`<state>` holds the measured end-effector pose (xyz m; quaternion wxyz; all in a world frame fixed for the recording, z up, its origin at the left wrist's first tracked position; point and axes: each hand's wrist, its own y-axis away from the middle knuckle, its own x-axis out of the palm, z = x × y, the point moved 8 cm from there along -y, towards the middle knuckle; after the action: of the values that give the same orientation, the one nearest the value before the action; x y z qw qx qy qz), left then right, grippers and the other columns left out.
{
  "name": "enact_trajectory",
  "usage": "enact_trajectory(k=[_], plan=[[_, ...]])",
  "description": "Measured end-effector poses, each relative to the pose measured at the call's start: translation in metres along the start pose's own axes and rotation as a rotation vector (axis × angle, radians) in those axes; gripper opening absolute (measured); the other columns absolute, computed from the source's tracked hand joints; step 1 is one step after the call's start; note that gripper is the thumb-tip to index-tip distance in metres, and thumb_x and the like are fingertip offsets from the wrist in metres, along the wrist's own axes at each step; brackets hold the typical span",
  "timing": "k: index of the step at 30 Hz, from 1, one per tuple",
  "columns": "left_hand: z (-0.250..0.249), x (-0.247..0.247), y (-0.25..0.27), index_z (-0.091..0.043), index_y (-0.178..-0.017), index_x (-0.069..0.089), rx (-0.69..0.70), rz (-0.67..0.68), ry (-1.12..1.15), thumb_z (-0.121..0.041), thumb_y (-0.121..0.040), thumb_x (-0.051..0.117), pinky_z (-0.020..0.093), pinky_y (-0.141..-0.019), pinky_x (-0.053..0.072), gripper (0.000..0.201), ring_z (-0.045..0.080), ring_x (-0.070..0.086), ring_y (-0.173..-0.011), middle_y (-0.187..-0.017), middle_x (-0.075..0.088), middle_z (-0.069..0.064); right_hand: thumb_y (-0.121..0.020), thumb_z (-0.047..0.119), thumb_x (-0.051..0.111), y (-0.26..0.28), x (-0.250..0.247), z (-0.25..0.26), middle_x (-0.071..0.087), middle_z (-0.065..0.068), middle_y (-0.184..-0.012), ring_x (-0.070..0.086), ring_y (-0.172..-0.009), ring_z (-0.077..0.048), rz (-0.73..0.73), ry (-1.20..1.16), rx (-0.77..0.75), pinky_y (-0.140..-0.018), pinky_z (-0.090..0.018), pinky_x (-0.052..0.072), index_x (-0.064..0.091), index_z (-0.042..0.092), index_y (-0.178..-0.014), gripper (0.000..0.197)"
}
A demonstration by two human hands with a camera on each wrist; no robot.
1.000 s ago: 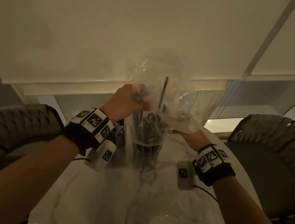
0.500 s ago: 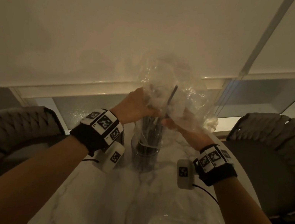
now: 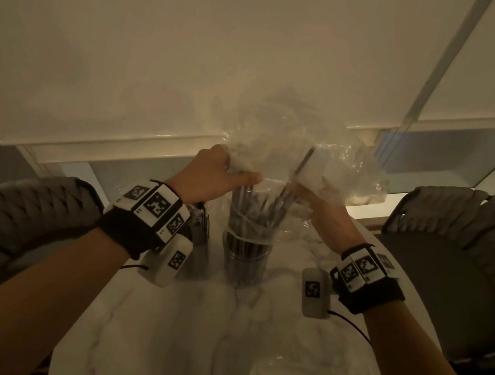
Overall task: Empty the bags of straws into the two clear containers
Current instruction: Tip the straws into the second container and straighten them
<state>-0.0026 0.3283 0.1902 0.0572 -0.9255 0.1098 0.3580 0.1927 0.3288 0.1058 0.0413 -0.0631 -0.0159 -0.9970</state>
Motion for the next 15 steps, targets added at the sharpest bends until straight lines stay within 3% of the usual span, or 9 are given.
enact_trajectory(k=[3,4,5,6,7,8,10,12,15], plan=[[-0.001,-0.001,0.004,-0.007,-0.109,0.067,0.015,0.024,-0.009,-0.027,-0.083,0.067,0.015,-0.057,0.05,0.032,0.006,0.064,-0.067,-0.088,0.071,0.01,-0.069,0.042,0.077,-0.001,-0.027,-0.029,0.064,0.004,-0.092,0.064,-0.088,-0.017,-0.039,0.201,0.128,-0.064,-0.01,0.049,0.051,0.014,-0.119,0.063],[-0.001,-0.002,0.005,-0.006,-0.107,0.068,0.009,0.022,0.018,-0.02,-0.083,0.068,0.014,-0.059,0.051,0.028,0.002,0.063,-0.066,-0.086,0.07,0.008,-0.063,0.058,0.073,-0.002,-0.043,-0.041,0.061,0.001,-0.103,0.059,-0.092,-0.012,-0.069,0.384,0.161,-0.063,-0.004,0.046,0.047,0.013,-0.128,0.083],[0.0,-0.004,0.004,-0.007,-0.107,0.068,0.007,0.006,0.042,-0.019,-0.081,0.07,0.019,-0.07,0.055,0.028,0.004,0.066,-0.075,-0.092,0.071,0.008,-0.052,0.073,0.068,-0.003,-0.058,-0.053,0.059,-0.002,-0.117,0.058,-0.093,-0.005,-0.095,0.494,0.213,-0.065,-0.002,0.044,0.043,0.014,-0.134,0.104],[-0.003,-0.006,0.004,-0.01,-0.107,0.067,0.006,-0.017,0.058,-0.021,-0.079,0.072,0.027,-0.081,0.055,0.031,0.011,0.066,-0.087,-0.099,0.071,0.008,-0.046,0.075,0.068,-0.006,-0.069,-0.062,0.057,-0.005,-0.125,0.058,-0.09,0.002,-0.086,0.492,0.226,-0.065,-0.003,0.045,0.043,0.017,-0.135,0.109],[-0.006,-0.008,0.004,-0.012,-0.108,0.067,0.017,-0.037,0.066,-0.026,-0.076,0.075,0.032,-0.086,0.053,0.036,0.016,0.066,-0.093,-0.103,0.07,0.007,-0.054,0.062,0.077,-0.007,-0.07,-0.059,0.057,-0.006,-0.125,0.059,-0.087,0.008,-0.094,0.438,0.203,-0.068,-0.006,0.047,0.045,0.019,-0.131,0.095],[-0.01,-0.008,0.004,-0.014,-0.109,0.067,0.023,-0.045,0.071,-0.03,-0.074,0.076,0.032,-0.085,0.053,0.039,0.017,0.066,-0.092,-0.101,0.071,0.003,-0.067,0.037,0.081,-0.003,-0.059,-0.046,0.059,-0.008,-0.118,0.062,-0.083,0.006,-0.096,0.329,0.171,-0.07,-0.01,0.05,0.048,0.017,-0.125,0.07],[-0.015,-0.007,0.003,-0.017,-0.108,0.067,0.026,-0.043,0.065,-0.039,-0.074,0.075,0.024,-0.073,0.049,0.041,0.012,0.063,-0.084,-0.09,0.068,-0.006,-0.08,0.012,0.069,0.007,-0.035,-0.013,0.065,-0.016,-0.101,0.069,-0.079,-0.015,-0.084,0.123,0.053,-0.066,-0.027,0.058,0.053,0.001,-0.121,0.045],[-0.015,-0.003,0.002,-0.02,-0.109,0.067,0.004,-0.025,0.036,-0.058,-0.069,0.07,0.025,-0.081,0.05,0.055,0.011,0.063,-0.093,-0.099,0.069,-0.006,-0.086,0.015,0.064,0.012,-0.023,0.005,0.071,-0.014,-0.091,0.069,-0.073,-0.024,-0.045,0.015,0.024,-0.065,-0.034,0.059,0.061,0.0,-0.114,0.032],[-0.011,0.001,0.002,-0.019,-0.106,0.067,-0.039,0.012,0.01,-0.077,-0.056,0.061,0.043,-0.091,0.052,0.077,0.019,0.066,-0.097,-0.105,0.071,0.004,-0.086,0.02,0.064,0.014,-0.02,0.013,0.072,-0.013,-0.094,0.069,-0.077,-0.025,-0.063,0.036,0.035,-0.073,-0.039,0.058,0.064,0.008,-0.111,0.028]])
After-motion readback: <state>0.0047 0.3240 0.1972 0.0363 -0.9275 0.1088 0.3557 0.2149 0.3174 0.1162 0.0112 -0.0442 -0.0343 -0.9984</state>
